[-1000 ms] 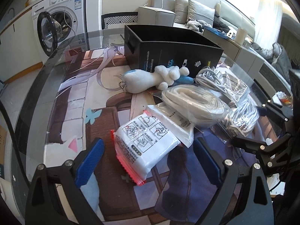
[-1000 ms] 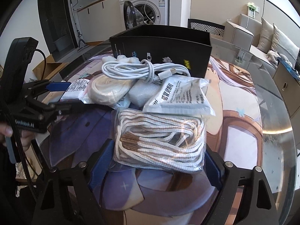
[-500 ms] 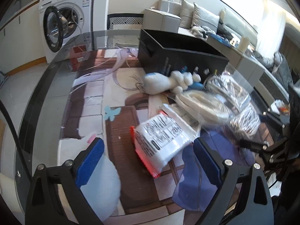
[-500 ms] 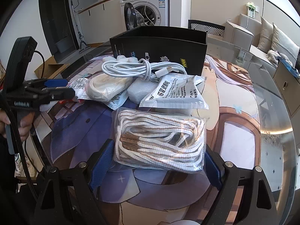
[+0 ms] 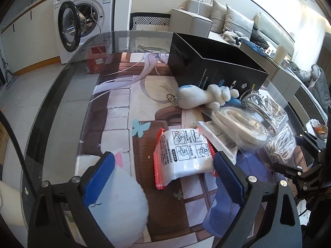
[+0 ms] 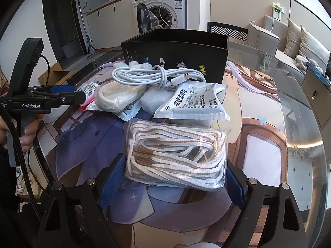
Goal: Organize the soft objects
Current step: 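Move left tool to white red-edged packet while right tool moves to clear bag of white cords, then close left tool on the white packet while right tool grasps the cord bag, lift both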
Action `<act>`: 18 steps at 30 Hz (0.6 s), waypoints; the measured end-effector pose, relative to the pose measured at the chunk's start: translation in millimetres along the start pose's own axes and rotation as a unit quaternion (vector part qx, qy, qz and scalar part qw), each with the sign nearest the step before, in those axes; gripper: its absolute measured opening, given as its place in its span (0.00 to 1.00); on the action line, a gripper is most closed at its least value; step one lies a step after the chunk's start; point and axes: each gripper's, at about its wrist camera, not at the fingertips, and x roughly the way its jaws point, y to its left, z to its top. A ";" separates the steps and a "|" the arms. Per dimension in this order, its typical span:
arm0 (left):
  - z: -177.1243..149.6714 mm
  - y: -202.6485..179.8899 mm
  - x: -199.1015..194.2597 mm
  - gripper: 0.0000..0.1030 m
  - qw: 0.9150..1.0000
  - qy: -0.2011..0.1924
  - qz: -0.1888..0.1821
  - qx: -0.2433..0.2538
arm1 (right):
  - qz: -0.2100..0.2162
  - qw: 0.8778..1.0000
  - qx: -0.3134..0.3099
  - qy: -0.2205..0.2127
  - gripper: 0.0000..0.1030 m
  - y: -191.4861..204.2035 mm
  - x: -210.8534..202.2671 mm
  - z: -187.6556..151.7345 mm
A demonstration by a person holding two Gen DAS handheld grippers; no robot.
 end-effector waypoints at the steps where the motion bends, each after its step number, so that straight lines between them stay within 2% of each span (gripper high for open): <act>1: 0.6 -1.7 0.4 0.93 1.000 0.000 -0.001 0.002 | 0.000 1.000 0.001 -0.001 0.85 -0.2 -0.2 -0.1; 4: 1.2 -10.2 2.9 0.93 1.000 0.002 -0.005 0.014 | -0.002 1.000 -0.001 0.000 0.84 0.3 -1.8 -1.7; 7: 2.3 -13.3 10.0 0.92 1.000 0.009 0.011 0.018 | -0.001 1.000 -0.003 0.001 0.82 -0.4 -5.0 -4.1; 10: 1.0 -16.2 10.9 0.73 0.999 0.007 0.022 0.033 | 0.002 1.000 0.000 -0.002 0.80 -3.0 -9.0 -8.4; 11: 0.8 -17.3 9.4 0.62 0.999 0.005 0.023 0.039 | 0.004 1.000 0.003 -0.004 0.79 -4.2 -10.5 -9.7; 14: 1.5 -17.1 5.2 0.51 0.999 0.002 0.004 0.042 | 0.007 1.000 0.010 -0.008 0.76 -7.6 -14.0 -13.2; 18: -1.0 -21.7 0.0 0.50 0.999 -0.005 -0.003 0.053 | 0.007 1.000 0.019 -0.015 0.75 -11.6 -20.5 -18.8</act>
